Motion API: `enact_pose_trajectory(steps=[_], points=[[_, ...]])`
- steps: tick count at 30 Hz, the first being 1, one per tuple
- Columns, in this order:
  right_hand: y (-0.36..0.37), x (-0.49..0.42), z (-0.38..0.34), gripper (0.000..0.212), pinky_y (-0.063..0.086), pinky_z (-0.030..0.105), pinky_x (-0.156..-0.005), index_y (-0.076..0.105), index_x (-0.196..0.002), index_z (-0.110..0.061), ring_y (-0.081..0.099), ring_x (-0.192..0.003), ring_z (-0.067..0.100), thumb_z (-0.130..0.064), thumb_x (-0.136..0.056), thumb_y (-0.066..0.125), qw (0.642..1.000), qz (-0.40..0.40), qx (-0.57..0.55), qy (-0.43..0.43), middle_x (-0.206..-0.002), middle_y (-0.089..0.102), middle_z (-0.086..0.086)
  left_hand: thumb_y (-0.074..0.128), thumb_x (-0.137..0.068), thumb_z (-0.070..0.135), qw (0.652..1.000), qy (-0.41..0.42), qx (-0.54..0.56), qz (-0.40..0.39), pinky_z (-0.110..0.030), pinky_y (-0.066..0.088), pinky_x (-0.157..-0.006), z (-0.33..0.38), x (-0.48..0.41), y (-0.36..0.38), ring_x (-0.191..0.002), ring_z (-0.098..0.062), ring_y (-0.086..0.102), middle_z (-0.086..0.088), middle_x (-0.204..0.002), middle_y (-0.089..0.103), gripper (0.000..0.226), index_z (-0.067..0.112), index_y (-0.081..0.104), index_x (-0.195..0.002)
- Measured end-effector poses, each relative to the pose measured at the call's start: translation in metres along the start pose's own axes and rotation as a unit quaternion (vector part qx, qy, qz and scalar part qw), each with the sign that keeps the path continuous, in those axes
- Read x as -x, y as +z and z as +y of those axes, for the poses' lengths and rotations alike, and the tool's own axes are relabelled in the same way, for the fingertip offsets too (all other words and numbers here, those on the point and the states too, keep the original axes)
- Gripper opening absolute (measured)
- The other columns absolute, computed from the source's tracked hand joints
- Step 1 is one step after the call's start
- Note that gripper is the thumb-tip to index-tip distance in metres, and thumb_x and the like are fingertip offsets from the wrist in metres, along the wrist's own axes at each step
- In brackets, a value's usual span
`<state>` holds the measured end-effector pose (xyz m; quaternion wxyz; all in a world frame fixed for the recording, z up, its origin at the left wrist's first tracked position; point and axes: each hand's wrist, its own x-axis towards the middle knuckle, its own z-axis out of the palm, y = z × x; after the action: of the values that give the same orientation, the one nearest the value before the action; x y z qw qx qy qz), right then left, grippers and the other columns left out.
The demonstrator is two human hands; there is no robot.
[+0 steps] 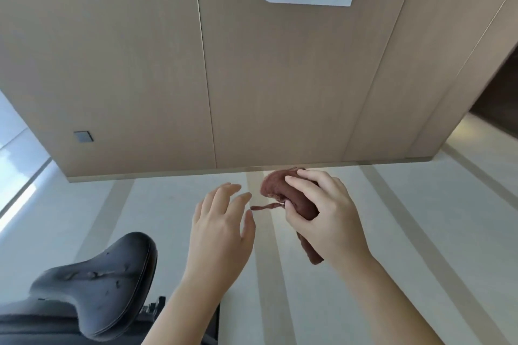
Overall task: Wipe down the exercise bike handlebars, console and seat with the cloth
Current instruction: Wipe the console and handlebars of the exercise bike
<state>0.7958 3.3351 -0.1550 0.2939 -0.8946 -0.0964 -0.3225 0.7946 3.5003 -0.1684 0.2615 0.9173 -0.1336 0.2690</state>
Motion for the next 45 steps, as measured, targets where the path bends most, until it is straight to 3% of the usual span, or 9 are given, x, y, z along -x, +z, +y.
enact_pose_trajectory(steps=[12, 17, 24, 27, 34, 39, 45], points=[[0.06, -0.092, 0.083, 0.033, 0.045, 0.029, -0.081, 0.069, -0.104, -0.015, 0.06, -0.098, 0.026, -0.017, -0.071, 0.069, 0.999, -0.028, -0.028, -0.018, -0.108, 0.065, 0.002, 0.072, -0.069, 0.004, 0.998, -0.021, -0.052, 0.013, -0.045, 0.045, -0.085, -0.028, -0.095, 0.079, -0.098, -0.034, 0.06, -0.014, -0.103, 0.065, 0.026, 0.004, 0.067, -0.095], [0.126, -0.179, 0.106, 0.034, 0.048, 0.031, -0.078, 0.07, -0.103, -0.015, 0.059, -0.096, 0.026, -0.011, -0.069, 0.075, 0.998, -0.038, -0.035, -0.019, -0.107, 0.065, 0.002, 0.072, -0.069, 0.004, 0.998, -0.027, -0.055, 0.029, -0.044, 0.044, -0.086, -0.081, -0.176, 0.116, -0.102, -0.033, 0.059, -0.013, -0.102, 0.066, 0.025, 0.004, 0.066, -0.094], [0.23, -0.298, 0.087, 0.032, 0.043, 0.025, -0.085, 0.07, -0.103, -0.015, 0.058, -0.098, 0.022, -0.021, -0.072, 0.065, 0.989, -0.075, -0.098, -0.08, -0.108, 0.064, 0.0, 0.063, -0.077, 0.011, 0.985, -0.088, -0.091, 0.113, -0.042, 0.043, -0.088, -0.177, -0.275, 0.109, -0.107, -0.032, 0.056, -0.01, -0.103, 0.064, 0.021, 0.006, 0.065, -0.097], [0.274, -0.329, 0.071, 0.033, 0.044, 0.025, -0.083, 0.07, -0.103, -0.017, 0.057, -0.098, 0.02, -0.022, -0.072, 0.064, 0.981, -0.092, -0.137, -0.104, -0.108, 0.064, -0.002, 0.071, -0.073, 0.006, 0.978, -0.124, -0.122, 0.118, -0.044, 0.044, -0.086, -0.209, -0.292, 0.102, -0.104, -0.033, 0.058, -0.011, -0.102, 0.065, 0.025, 0.005, 0.066, -0.097], [0.392, -0.396, 0.01, 0.033, 0.035, 0.012, -0.086, 0.068, -0.105, -0.022, 0.054, -0.1, 0.013, -0.026, -0.072, 0.064, 0.937, -0.167, -0.253, -0.176, -0.11, 0.062, -0.007, 0.073, -0.069, 0.007, 0.93, -0.244, -0.231, 0.149, -0.045, 0.045, -0.085, -0.303, -0.311, 0.064, -0.098, -0.034, 0.06, -0.012, -0.105, 0.065, 0.031, 0.007, 0.066, -0.099], [0.472, -0.443, -0.036, 0.034, 0.038, 0.018, -0.085, 0.068, -0.105, -0.023, 0.054, -0.099, 0.012, -0.028, -0.072, 0.063, 0.891, -0.216, -0.325, -0.232, -0.109, 0.062, -0.009, 0.071, -0.072, 0.005, 0.873, -0.309, -0.311, 0.214, -0.048, 0.045, -0.082, -0.367, -0.331, 0.037, -0.096, -0.036, 0.06, -0.014, -0.102, 0.064, 0.028, 0.004, 0.065, -0.099], [0.537, -0.504, -0.105, 0.035, 0.043, 0.025, -0.088, 0.068, -0.107, -0.021, 0.055, -0.103, 0.019, -0.023, -0.072, 0.066, 0.809, -0.274, -0.404, -0.326, -0.111, 0.062, -0.005, 0.071, -0.071, 0.003, 0.82, -0.347, -0.375, 0.258, -0.049, 0.046, -0.082, -0.418, -0.381, 0.006, -0.096, -0.037, 0.06, -0.015, -0.103, 0.065, 0.027, 0.003, 0.066, -0.097]])
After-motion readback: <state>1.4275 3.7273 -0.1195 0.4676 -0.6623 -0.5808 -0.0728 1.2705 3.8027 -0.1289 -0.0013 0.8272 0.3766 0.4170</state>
